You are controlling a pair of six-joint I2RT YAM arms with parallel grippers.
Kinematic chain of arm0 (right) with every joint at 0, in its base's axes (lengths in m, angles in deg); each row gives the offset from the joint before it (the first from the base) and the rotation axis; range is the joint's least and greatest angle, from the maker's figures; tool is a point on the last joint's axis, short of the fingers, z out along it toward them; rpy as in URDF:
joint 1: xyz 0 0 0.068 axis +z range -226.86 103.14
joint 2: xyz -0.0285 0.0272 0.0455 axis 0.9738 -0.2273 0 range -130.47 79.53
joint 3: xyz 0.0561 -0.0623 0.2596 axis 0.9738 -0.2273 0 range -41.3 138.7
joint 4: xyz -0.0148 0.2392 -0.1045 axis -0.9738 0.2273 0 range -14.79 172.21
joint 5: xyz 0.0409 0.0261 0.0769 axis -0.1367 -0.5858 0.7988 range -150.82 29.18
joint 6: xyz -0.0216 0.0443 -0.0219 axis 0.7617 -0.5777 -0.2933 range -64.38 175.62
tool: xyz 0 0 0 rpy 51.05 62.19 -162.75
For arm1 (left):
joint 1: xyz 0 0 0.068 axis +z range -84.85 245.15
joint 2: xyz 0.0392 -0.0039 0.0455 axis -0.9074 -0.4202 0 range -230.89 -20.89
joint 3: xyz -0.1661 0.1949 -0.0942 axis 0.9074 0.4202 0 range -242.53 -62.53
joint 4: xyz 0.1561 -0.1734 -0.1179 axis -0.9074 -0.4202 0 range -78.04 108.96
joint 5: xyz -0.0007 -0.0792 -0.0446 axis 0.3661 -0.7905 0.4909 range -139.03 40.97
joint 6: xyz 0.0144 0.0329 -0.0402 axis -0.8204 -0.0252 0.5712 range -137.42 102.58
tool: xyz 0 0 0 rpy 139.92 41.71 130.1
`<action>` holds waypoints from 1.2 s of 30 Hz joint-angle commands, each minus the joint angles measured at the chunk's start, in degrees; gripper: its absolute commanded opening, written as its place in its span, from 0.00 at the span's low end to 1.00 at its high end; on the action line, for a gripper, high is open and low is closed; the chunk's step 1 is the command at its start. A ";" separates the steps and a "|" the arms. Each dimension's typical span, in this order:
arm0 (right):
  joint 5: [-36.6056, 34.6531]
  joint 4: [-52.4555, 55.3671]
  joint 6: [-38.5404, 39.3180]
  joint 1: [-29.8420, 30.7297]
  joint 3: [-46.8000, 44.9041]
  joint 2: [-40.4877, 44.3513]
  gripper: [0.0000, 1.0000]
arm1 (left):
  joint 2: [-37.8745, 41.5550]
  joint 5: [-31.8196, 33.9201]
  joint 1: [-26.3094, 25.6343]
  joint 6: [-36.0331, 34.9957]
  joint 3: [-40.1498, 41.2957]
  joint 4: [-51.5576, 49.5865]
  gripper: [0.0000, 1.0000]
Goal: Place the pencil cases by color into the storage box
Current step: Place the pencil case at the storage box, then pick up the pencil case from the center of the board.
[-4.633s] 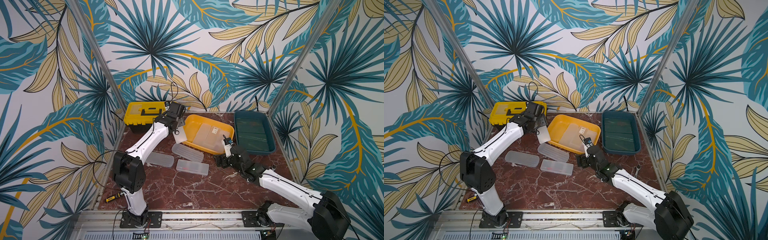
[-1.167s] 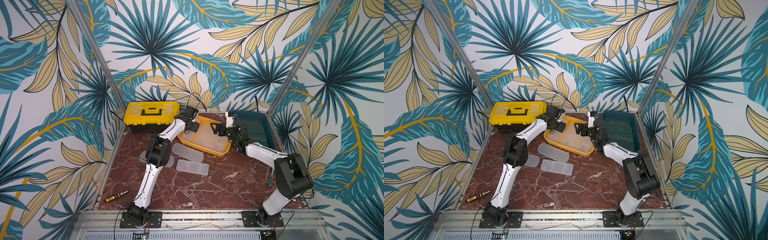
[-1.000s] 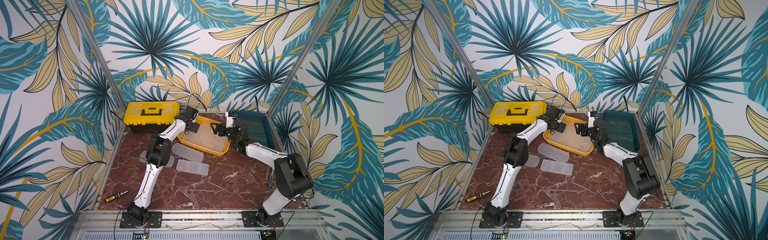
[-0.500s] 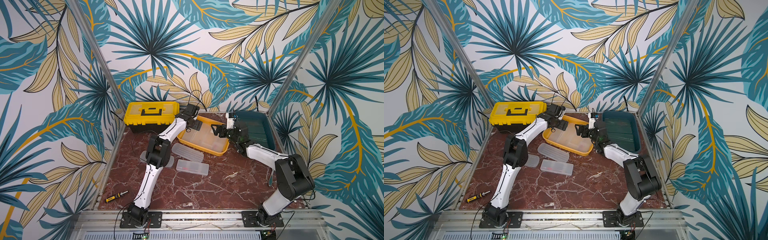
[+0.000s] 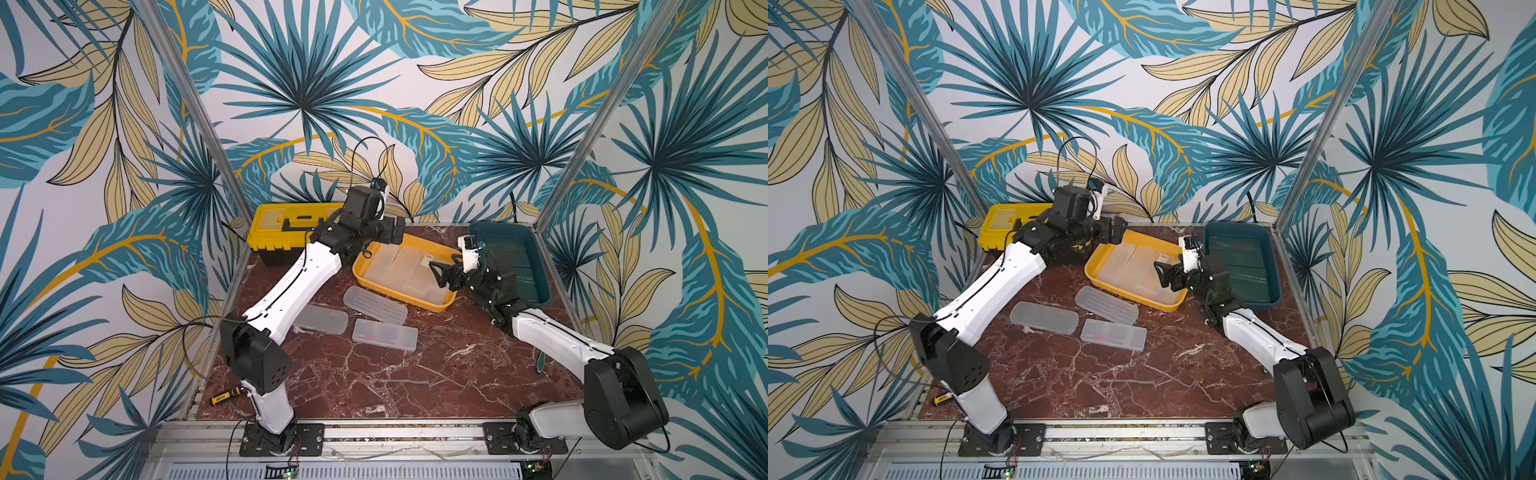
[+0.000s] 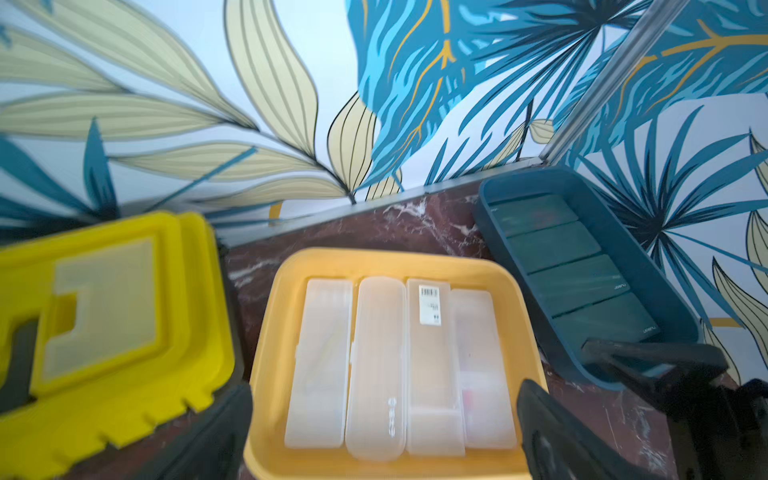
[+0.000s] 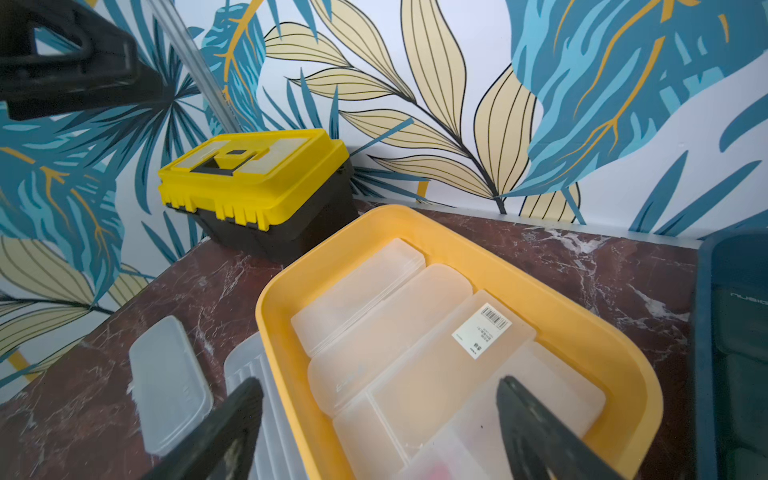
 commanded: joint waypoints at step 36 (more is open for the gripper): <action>-4.50 15.96 13.80 23.00 7.86 -9.30 0.88 | 33.72 5.82 1.98 27.14 53.71 -2.92 1.00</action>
